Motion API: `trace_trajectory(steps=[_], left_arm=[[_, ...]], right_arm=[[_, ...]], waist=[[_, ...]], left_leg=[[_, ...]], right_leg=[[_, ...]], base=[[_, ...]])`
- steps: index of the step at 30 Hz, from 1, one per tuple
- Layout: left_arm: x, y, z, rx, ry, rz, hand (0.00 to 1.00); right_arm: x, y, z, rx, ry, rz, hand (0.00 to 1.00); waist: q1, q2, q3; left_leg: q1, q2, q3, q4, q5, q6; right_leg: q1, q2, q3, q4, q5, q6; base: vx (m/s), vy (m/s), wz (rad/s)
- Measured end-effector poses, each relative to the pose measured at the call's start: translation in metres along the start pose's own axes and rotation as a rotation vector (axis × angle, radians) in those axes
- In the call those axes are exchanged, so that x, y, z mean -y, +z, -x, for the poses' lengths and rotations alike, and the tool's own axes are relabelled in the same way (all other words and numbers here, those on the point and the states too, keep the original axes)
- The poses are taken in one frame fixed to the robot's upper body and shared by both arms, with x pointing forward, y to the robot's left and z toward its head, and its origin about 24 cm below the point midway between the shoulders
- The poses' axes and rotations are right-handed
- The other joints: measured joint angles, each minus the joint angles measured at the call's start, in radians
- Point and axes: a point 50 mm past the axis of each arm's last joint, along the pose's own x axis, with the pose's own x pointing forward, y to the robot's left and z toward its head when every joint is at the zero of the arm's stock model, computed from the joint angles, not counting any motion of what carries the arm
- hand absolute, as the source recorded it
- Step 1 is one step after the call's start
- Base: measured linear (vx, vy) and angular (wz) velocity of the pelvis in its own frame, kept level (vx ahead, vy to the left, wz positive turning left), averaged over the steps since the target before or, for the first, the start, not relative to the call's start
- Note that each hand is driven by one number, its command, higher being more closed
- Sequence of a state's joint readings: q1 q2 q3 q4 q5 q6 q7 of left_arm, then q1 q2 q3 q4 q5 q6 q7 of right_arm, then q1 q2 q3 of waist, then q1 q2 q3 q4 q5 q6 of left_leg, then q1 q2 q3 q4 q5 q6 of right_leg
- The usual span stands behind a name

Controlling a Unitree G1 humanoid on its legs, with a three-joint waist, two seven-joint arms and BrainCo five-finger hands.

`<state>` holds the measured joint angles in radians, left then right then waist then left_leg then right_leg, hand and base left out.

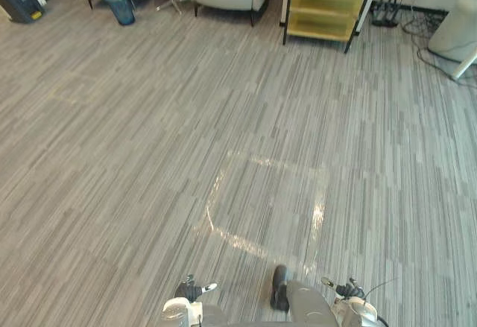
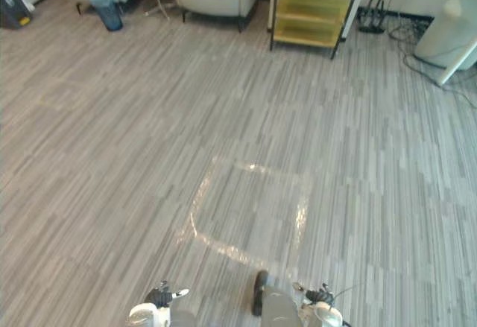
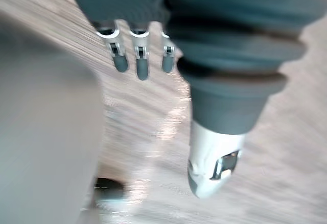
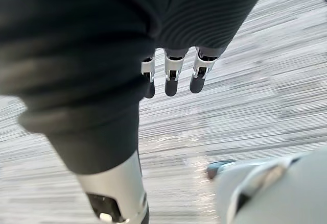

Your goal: Pick up cushions and gather them together orderly.

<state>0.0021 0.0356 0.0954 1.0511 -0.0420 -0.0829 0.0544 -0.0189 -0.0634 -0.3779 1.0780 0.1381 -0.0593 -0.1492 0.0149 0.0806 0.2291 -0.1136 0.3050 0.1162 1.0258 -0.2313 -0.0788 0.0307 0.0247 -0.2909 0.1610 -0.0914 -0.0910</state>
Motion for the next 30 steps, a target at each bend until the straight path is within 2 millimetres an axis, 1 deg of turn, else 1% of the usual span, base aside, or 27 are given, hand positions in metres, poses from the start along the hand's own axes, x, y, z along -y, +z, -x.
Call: trace_trajectory(steps=[1, 3, 4, 5, 6, 7, 8, 9, 10, 11, 12, 13, 14, 16, 17, 19, 20, 21, 22, 23, 24, 25, 26, 27, 28, 29, 30], left_arm=[[0.001, 0.005, 0.0, 0.02, -0.003, -0.002, 0.0], [0.005, 0.013, -0.002, 0.049, -0.014, -0.004, 0.0], [0.007, 0.017, -0.003, 0.063, -0.022, -0.012, 0.0], [0.009, 0.018, -0.003, 0.066, -0.027, -0.017, 0.0], [0.01, 0.016, -0.002, 0.065, -0.034, -0.027, 0.0], [0.01, 0.015, -0.002, 0.063, -0.035, -0.029, 0.0], [0.006, 0.013, -0.001, 0.058, -0.023, -0.026, 0.0], [-0.001, 0.012, -0.002, 0.057, -0.011, -0.039, 0.0], [-0.003, 0.013, -0.002, 0.058, -0.009, -0.043, 0.0], [-0.004, 0.014, -0.002, 0.056, -0.013, -0.047, 0.0], [-0.004, 0.014, -0.003, 0.054, -0.014, -0.05, 0.0], [-0.006, 0.013, -0.003, 0.045, -0.016, -0.067, 0.0], [-0.008, 0.012, -0.003, 0.031, -0.015, -0.087, 0.0], [-0.008, 0.007, -0.003, 0.015, -0.022, -0.11, 0.0], [-0.008, 0.005, -0.002, 0.009, -0.021, -0.11, 0.0], [-0.009, 0.006, -0.002, 0.008, -0.016, -0.111, 0.0], [-0.009, 0.007, -0.003, 0.01, -0.016, -0.111, 0.0], [-0.008, 0.006, -0.002, 0.007, -0.019, -0.109, 0.0], [-0.008, 0.006, -0.002, 0.007, -0.019, -0.109, 0.0], [-0.011, 0.003, -0.001, -0.001, -0.01, -0.101, 0.0], [-0.011, 0.0, -0.001, -0.015, -0.009, -0.096, 0.0], [-0.008, -0.002, -0.001, -0.02, -0.015, -0.092, 0.0], [-0.003, -0.006, 0.0, -0.028, -0.027, -0.081, 0.0], [0.002, -0.006, 0.001, -0.029, -0.036, -0.074, 0.0], [0.004, -0.005, 0.0, -0.025, -0.042, -0.074, 0.0], [0.004, -0.002, -0.001, -0.016, -0.04, -0.064, 0.0], [0.003, 0.002, -0.001, 0.001, -0.031, -0.038, 0.0]], right_arm=[[-0.002, 0.001, 0.0, 0.005, 0.003, -0.009, 0.0], [-0.002, 0.004, -0.001, 0.008, -0.001, -0.029, 0.0], [-0.002, 0.004, -0.001, 0.009, -0.005, -0.035, 0.0], [-0.001, 0.003, -0.001, 0.006, -0.009, -0.037, 0.0], [0.003, 0.0, 0.0, -0.003, -0.017, -0.033, 0.0], [0.003, -0.002, 0.0, -0.009, -0.02, -0.031, 0.0], [0.0, -0.007, 0.002, -0.024, -0.013, -0.026, 0.0], [-0.005, -0.008, 0.002, -0.026, 0.0, -0.019, 0.0], [-0.005, -0.009, 0.003, -0.027, 0.003, -0.017, 0.0], [-0.005, -0.01, 0.003, -0.028, 0.007, 0.012, 0.0], [-0.006, -0.008, 0.002, -0.022, 0.014, 0.027, 0.0], [-0.01, -0.005, 0.002, -0.013, 0.027, 0.04, 0.0], [-0.011, -0.007, 0.002, -0.017, 0.033, 0.041, 0.0], [-0.01, -0.012, 0.004, -0.031, 0.036, 0.051, 0.0], [-0.011, -0.012, 0.004, -0.03, 0.047, 0.062, 0.0], [-0.014, -0.008, 0.003, -0.015, 0.06, 0.072, 0.0], [-0.017, -0.003, 0.002, -0.001, 0.068, 0.07, 0.0], [-0.017, -0.001, 0.002, 0.006, 0.069, 0.07, 0.0], [-0.017, -0.001, 0.002, 0.006, 0.068, 0.07, 0.0], [-0.016, -0.004, 0.003, -0.002, 0.066, 0.07, 0.0], [-0.01, -0.007, 0.003, -0.012, 0.054, 0.071, 0.0], [-0.008, -0.006, 0.002, -0.009, 0.047, 0.065, 0.0], [-0.002, -0.003, 0.001, -0.002, 0.03, 0.074, 0.0], [0.001, -0.003, 0.0, -0.001, 0.023, 0.073, 0.0], [0.004, -0.005, 0.001, -0.009, 0.012, 0.053, 0.0], [0.006, -0.009, 0.002, -0.019, 0.0, 0.031, 0.0], [0.007, -0.013, 0.003, -0.028, -0.003, 0.026, 0.0]], waist=[[0.001, -0.006, 0.002], [0.015, -0.008, 0.003], [0.024, -0.009, 0.006], [0.025, -0.009, 0.006], [0.032, -0.001, 0.002], [0.039, 0.002, 0.001], [0.057, -0.013, -0.008], [0.056, -0.033, -0.025], [0.052, -0.046, -0.028], [0.055, -0.077, -0.035], [0.055, -0.077, -0.035], [0.044, -0.081, -0.03], [0.04, -0.084, -0.028], [0.04, -0.082, -0.027], [0.039, -0.072, -0.026], [0.038, -0.071, -0.028], [0.034, -0.064, -0.024], [0.031, -0.065, -0.024], [0.03, -0.066, -0.024], [0.029, -0.084, -0.029], [0.023, -0.082, -0.03], [0.024, -0.066, -0.029], [0.023, -0.04, -0.039], [0.019, -0.023, -0.039], [0.011, -0.018, -0.036], [0.008, -0.018, -0.034], [0.01, -0.018, -0.029]], left_leg=[[-0.048, -0.019, 0.029, -0.031, -0.018, 0.001], [-0.132, -0.096, 0.059, -0.242, -0.034, -0.004], [-0.148, -0.149, 0.057, -0.414, -0.019, -0.003], [-0.15, -0.185, 0.049, -0.542, 0.009, -0.006], [-0.147, -0.225, 0.023, -0.748, 0.086, -0.016], [-0.148, -0.232, 0.014, -0.803, 0.129, -0.01], [-0.143, -0.244, 0.003, -0.789, 0.23, 0.043], [-0.159, -0.267, 0.007, -0.736, 0.221, 0.083], [-0.163, -0.269, 0.008, -0.714, 0.201, 0.091], [-0.154, -0.285, 0.036, -0.656, 0.133, 0.096], [-0.143, -0.285, 0.04, -0.649, 0.116, 0.099], [-0.097, -0.292, 0.038, -0.645, 0.078, 0.106], [-0.043, -0.301, 0.038, -0.649, 0.049, 0.109], [0.051, -0.305, 0.038, -0.683, 0.029, 0.113], [0.116, -0.302, 0.033, -0.724, 0.026, 0.112], [0.157, -0.285, 0.024, -0.752, 0.026, 0.112], [0.175, -0.271, 0.012, -0.773, 0.026, 0.111], [0.195, -0.255, 0.008, -0.79, 0.022, 0.103], [0.203, -0.253, 0.007, -0.797, 0.019, 0.095], [0.223, -0.255, 0.001, -0.801, -0.004, 0.055], [0.24, -0.254, -0.03, -0.8, -0.037, 0.014], [0.248, -0.239, -0.039, -0.802, -0.039, 0.011], [0.254, -0.204, -0.05, -0.796, -0.038, 0.007], [0.252, -0.188, -0.058, -0.77, -0.041, 0.001], [0.229, -0.172, -0.077, -0.707, -0.041, 0.001], [0.168, -0.152, -0.096, -0.559, -0.034, -0.012], [0.092, -0.12, -0.094, -0.377, 0.001, -0.044]], right_leg=[[0.041, -0.002, 0.011, -0.038, 0.0, 0.0], [0.099, -0.013, 0.033, -0.1, -0.006, 0.012], [0.123, -0.024, 0.04, -0.117, -0.019, 0.026], [0.138, -0.028, 0.043, -0.123, -0.031, 0.034], [0.16, -0.023, 0.05, -0.134, -0.055, 0.051], [0.168, -0.019, 0.057, -0.132, -0.07, 0.058], [0.18, -0.024, 0.086, -0.105, -0.122, 0.078], [0.176, -0.049, 0.093, -0.051, -0.175, 0.096], [0.17, -0.061, 0.098, -0.02, -0.192, 0.103], [0.099, -0.101, 0.136, 0.18, -0.239, 0.139], [0.063, -0.111, 0.148, 0.267, -0.235, 0.147], [-0.031, -0.145, 0.156, 0.516, -0.197, 0.242], [-0.074, -0.174, 0.143, 0.662, -0.208, 0.246], [-0.1, -0.199, 0.11, 0.724, -0.235, 0.207], [-0.123, -0.206, 0.074, 0.687, -0.252, 0.177], [-0.169, -0.191, 0.04, 0.559, -0.254, 0.163], [-0.21, -0.176, 0.032, 0.44, -0.239, 0.153], [-0.231, -0.162, 0.035, 0.331, -0.19, 0.15], [-0.236, -0.158, 0.038, 0.284, -0.164, 0.15], [-0.235, -0.151, 0.066, 0.125, -0.024, 0.145], [-0.229, -0.149, 0.076, 0.12, 0.084, 0.115], [-0.223, -0.137, 0.068, 0.129, 0.084, 0.113], [-0.196, -0.11, 0.052, 0.108, 0.051, 0.1], [-0.173, -0.094, 0.028, 0.086, 0.038, 0.094], [-0.143, -0.083, 0.011, 0.065, 0.025, 0.086], [-0.098, -0.071, -0.016, 0.035, 0.016, 0.079], [-0.047, -0.057, -0.034, 0.009, 0.005, 0.069]], base=[[0.47, -0.138, -0.23], [0.47, -0.05, -0.31], [0.4, 0.046, -0.18], [0.39, 0.092, -0.12], [0.47, 0.148, -0.12], [0.4, 0.146, -0.42], [0.45, 0.146, -0.37], [0.4, 0.09, -0.31], [0.62, 0.113, -0.21], [0.52, 0.105, -0.27], [0.6, 0.154, -0.28], [0.49, 0.133, 0.0], [0.5, 0.102, 0.09], [0.4, 0.041, 0.13], [0.46, 0.004, 0.18], [0.45, -0.059, 0.23], [0.37, -0.111, 0.32], [0.43, -0.16, 0.32], [0.36, -0.17, 0.33], [0.44, -0.269, 0.38], [0.3, -0.202, 0.32], [0.36, -0.259, 0.26], [0.33, -0.218, 0.18], [0.38, -0.256, 0.41], [0.26, -0.207, 0.61], [0.23, -0.193, 0.73], [0.21, -0.191, 0.55]])
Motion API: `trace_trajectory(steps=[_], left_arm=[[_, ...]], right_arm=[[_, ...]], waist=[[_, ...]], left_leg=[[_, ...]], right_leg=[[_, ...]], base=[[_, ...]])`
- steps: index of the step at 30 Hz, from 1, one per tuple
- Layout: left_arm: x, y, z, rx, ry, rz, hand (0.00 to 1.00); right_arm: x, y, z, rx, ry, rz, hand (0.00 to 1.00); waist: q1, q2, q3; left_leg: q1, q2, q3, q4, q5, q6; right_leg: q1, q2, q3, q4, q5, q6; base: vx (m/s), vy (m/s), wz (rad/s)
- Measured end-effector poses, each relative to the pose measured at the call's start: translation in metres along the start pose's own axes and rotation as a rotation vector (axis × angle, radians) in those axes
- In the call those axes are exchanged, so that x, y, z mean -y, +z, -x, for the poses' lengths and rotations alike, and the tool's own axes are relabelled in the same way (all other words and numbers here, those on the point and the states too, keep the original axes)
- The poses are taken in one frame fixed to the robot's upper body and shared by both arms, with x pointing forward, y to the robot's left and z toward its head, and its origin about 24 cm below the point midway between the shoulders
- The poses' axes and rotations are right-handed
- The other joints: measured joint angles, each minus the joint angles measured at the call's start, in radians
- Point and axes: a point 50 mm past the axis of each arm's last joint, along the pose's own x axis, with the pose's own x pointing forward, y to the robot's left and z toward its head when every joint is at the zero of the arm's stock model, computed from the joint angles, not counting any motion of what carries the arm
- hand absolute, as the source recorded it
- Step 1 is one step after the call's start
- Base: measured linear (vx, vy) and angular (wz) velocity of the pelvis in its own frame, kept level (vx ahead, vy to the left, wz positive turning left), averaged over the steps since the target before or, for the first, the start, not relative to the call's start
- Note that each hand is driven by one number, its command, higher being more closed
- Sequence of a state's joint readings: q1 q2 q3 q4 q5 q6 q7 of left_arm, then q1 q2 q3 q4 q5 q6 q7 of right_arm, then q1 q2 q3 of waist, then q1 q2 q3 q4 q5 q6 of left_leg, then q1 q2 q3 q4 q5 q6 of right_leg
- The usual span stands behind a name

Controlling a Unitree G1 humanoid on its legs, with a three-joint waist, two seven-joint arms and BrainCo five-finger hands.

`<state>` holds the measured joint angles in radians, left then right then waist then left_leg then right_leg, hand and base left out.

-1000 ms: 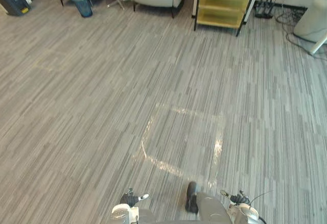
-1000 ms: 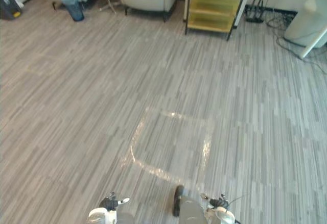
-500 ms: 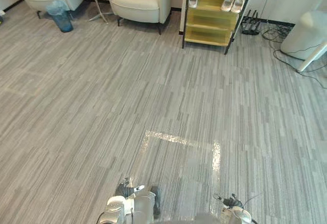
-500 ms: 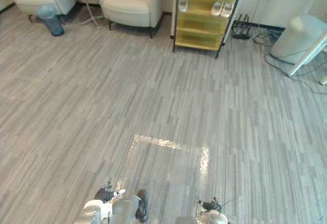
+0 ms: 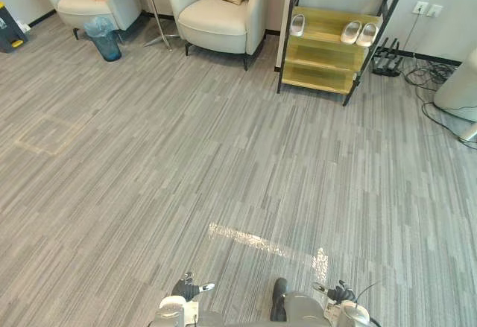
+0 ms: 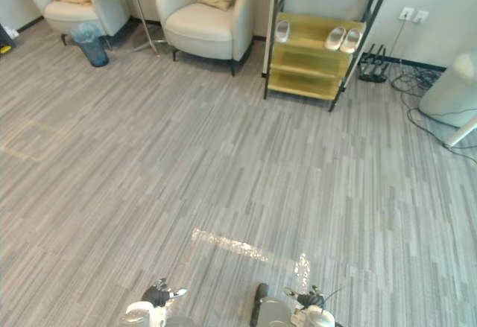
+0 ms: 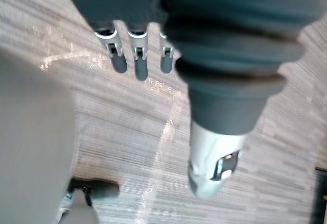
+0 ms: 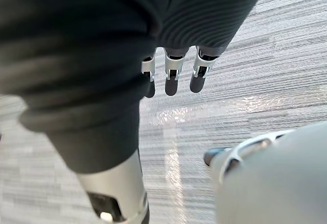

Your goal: Pick up cushions and gather them together orderly.

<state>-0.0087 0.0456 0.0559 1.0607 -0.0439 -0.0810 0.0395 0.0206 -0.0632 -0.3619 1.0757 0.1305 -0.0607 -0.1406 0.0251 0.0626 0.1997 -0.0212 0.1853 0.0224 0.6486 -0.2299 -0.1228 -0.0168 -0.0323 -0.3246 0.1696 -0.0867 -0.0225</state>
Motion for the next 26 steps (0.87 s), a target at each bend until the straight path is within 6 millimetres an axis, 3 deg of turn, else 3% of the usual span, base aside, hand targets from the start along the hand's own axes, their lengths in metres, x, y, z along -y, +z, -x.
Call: trace_trajectory(steps=[2, 3, 5, 7, 8, 11, 14, 26], left_arm=[[0.0, 0.002, 0.0, 0.012, 0.002, 0.008, 0.0], [0.001, 0.002, 0.0, 0.014, 0.002, 0.006, 0.0], [0.002, 0.005, 0.0, 0.021, -0.005, 0.0, 0.0], [0.003, 0.004, 0.0, 0.019, -0.009, -0.002, 0.0], [0.004, 0.003, 0.0, 0.017, -0.011, 0.004, 0.0], [-0.002, 0.002, 0.0, 0.007, -0.005, -0.014, 0.0], [-0.003, 0.001, 0.0, 0.004, -0.004, -0.02, 0.0], [-0.006, -0.01, 0.002, -0.031, 0.003, -0.022, 0.0]], right_arm=[[0.001, -0.003, 0.001, -0.007, -0.01, -0.007, 0.0], [0.002, -0.003, 0.001, -0.009, -0.013, -0.009, 0.0], [-0.003, 0.004, 0.0, 0.008, -0.007, -0.029, 0.0], [-0.002, 0.003, -0.001, 0.004, -0.01, -0.026, 0.0], [-0.002, 0.0, 0.0, -0.004, -0.011, -0.025, 0.0], [-0.001, -0.007, 0.002, -0.022, -0.013, -0.023, 0.0], [0.001, -0.016, 0.004, -0.046, -0.023, -0.038, 0.0], [0.004, -0.019, 0.005, -0.054, -0.021, -0.031, 0.0]], waist=[[0.016, -0.001, 0.003], [0.02, -0.002, 0.004], [0.028, 0.001, 0.003], [0.031, 0.007, 0.0], [0.036, 0.011, -0.002], [0.033, -0.025, -0.012], [0.034, -0.04, -0.02], [0.035, -0.031, -0.045]], left_leg=[[-0.063, 0.046, 0.051, 0.137, -0.026, 0.017], [-0.072, 0.044, 0.06, 0.132, -0.035, 0.023], [-0.106, -0.013, 0.056, -0.04, -0.054, 0.03], [-0.095, -0.084, -0.05, -0.271, -0.014, 0.017], [-0.078, -0.099, -0.074, -0.299, 0.059, 0.029], [-0.043, -0.13, -0.029, -0.327, 0.05, 0.055], [-0.003, -0.163, -0.028, -0.37, 0.052, 0.06], [0.042, -0.171, -0.035, -0.439, 0.062, 0.078]], right_leg=[[0.076, 0.021, -0.015, -0.036, -0.006, -0.008], [0.088, 0.021, -0.014, -0.043, -0.008, -0.006], [0.112, 0.016, 0.025, -0.071, -0.014, 0.005], [0.11, 0.013, 0.061, -0.065, -0.021, 0.024], [0.104, 0.017, 0.085, -0.06, -0.024, 0.032], [0.112, -0.012, 0.131, -0.056, -0.034, 0.059], [0.133, -0.041, 0.144, -0.072, -0.044, 0.075], [0.149, -0.036, 0.176, -0.104, -0.043, 0.074]], base=[[0.22, -0.133, 0.12], [0.21, -0.073, -0.15], [0.17, 0.038, -0.39], [0.17, 0.132, -0.52], [0.19, 0.144, -0.56], [0.2, 0.104, -0.32], [0.18, 0.106, -0.1], [0.03, -0.005, -0.02]])
